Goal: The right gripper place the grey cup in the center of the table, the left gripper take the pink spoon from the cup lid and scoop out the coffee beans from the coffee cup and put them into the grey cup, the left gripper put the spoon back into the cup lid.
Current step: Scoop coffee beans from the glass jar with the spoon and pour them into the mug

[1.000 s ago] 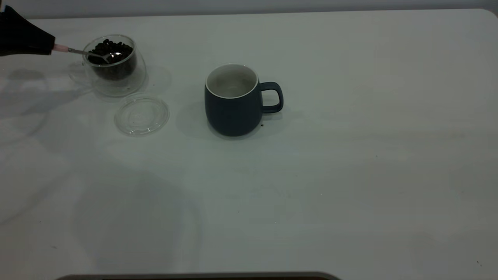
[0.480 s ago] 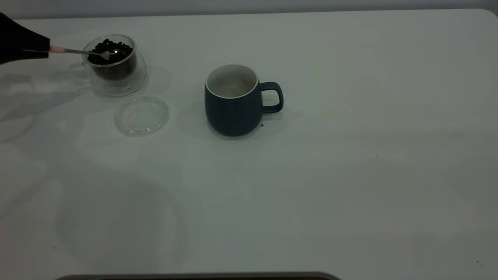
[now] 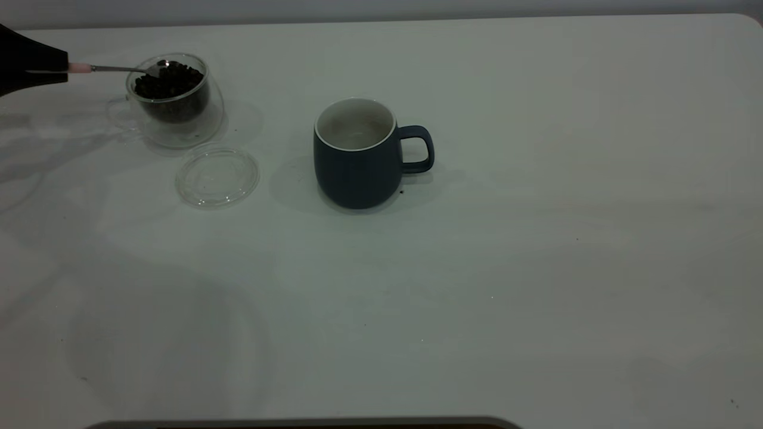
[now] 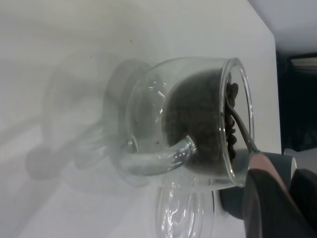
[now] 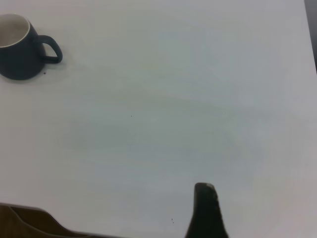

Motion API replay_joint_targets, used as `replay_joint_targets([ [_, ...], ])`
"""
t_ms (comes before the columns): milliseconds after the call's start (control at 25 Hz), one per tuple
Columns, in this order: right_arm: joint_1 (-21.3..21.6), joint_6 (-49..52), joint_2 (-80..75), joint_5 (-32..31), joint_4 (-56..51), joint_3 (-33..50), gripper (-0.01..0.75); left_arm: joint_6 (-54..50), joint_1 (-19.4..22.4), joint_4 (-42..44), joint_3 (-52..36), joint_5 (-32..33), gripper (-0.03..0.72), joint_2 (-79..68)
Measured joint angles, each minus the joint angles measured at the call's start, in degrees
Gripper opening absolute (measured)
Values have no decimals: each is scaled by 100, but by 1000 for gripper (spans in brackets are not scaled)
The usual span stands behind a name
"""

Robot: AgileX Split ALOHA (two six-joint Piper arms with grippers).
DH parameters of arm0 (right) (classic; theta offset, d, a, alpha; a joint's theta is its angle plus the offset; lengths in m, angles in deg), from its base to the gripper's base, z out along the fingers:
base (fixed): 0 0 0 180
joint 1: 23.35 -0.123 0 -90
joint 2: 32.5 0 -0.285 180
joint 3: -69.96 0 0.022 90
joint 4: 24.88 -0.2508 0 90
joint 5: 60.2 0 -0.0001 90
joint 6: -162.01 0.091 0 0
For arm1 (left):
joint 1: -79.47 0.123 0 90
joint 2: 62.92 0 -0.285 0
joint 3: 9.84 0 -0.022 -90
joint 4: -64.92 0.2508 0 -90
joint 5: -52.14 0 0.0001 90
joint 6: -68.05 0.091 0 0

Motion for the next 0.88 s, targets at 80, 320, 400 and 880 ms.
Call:
replay_joint_targets([
  [80,0,0,0,0,0,0,591,-38,2,0,0,0,119,0],
  [320,0,0,0,0,0,0,591,-97,-4,0,2,0,119,0],
  [400,0,0,0,0,0,0,591,-118,-17,0,2,0,119,0],
  [880,0,0,0,0,0,0,591,-212,-145,105,-308,13,119,419],
])
